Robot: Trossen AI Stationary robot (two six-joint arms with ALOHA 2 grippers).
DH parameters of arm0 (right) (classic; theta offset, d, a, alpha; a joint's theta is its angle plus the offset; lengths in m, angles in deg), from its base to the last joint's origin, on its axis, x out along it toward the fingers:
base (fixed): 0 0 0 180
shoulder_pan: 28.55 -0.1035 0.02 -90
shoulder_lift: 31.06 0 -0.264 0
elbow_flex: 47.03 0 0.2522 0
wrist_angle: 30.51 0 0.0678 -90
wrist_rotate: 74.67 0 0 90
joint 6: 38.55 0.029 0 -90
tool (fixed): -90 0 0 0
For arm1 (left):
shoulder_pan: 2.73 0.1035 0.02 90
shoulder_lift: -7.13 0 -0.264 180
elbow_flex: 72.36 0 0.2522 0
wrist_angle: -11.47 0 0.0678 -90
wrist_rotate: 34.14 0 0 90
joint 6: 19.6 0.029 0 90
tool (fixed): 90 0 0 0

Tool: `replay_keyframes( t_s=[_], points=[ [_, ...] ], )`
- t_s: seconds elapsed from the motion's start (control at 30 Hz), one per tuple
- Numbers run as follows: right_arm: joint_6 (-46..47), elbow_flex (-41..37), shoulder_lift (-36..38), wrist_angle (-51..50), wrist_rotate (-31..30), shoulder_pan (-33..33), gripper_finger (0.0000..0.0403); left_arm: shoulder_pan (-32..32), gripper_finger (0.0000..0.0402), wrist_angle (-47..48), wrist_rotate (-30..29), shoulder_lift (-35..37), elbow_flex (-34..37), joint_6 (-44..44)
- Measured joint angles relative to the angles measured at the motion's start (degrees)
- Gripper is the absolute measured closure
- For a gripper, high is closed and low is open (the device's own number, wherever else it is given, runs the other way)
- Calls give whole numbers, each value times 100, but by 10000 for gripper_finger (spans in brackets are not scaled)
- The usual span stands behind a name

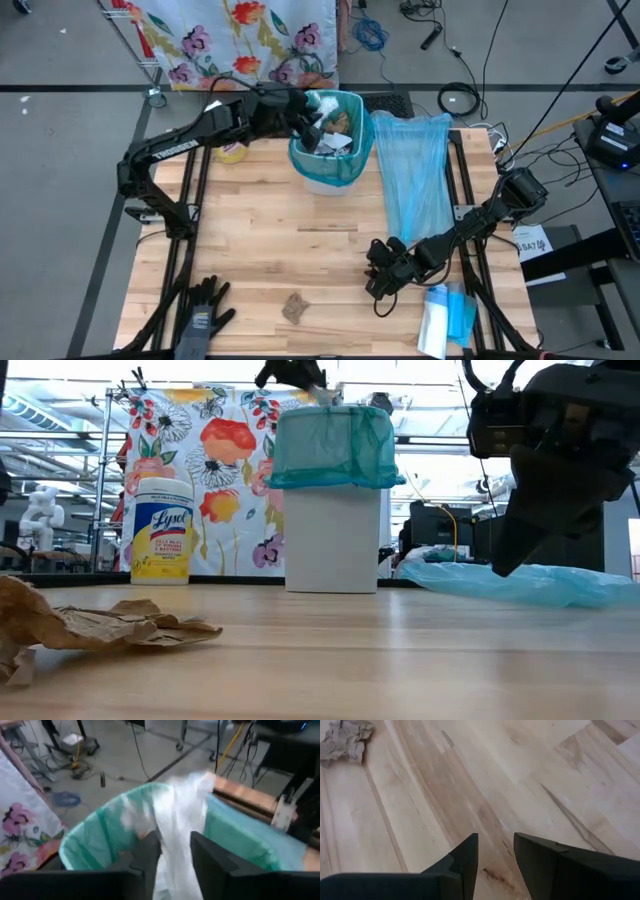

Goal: Place trash/remove bag and relplace
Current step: Put the white napkin into the trash bin, then put the brown napkin into the trash bin

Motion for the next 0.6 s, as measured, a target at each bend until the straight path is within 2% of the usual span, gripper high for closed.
replay_keyframes(
  t_s=[0.2,0.4,0.6],
  points=[
    [0,0,0,30,-2,135,287,-18,244,-21,-1,-42,-9,-34],
    [2,0,0,51,12,166,287,-242,240,82,20,-51,-7,-302],
    [2,-2,0,51,37,163,287,-767,240,548,25,-51,-7,-364]
  ],
)
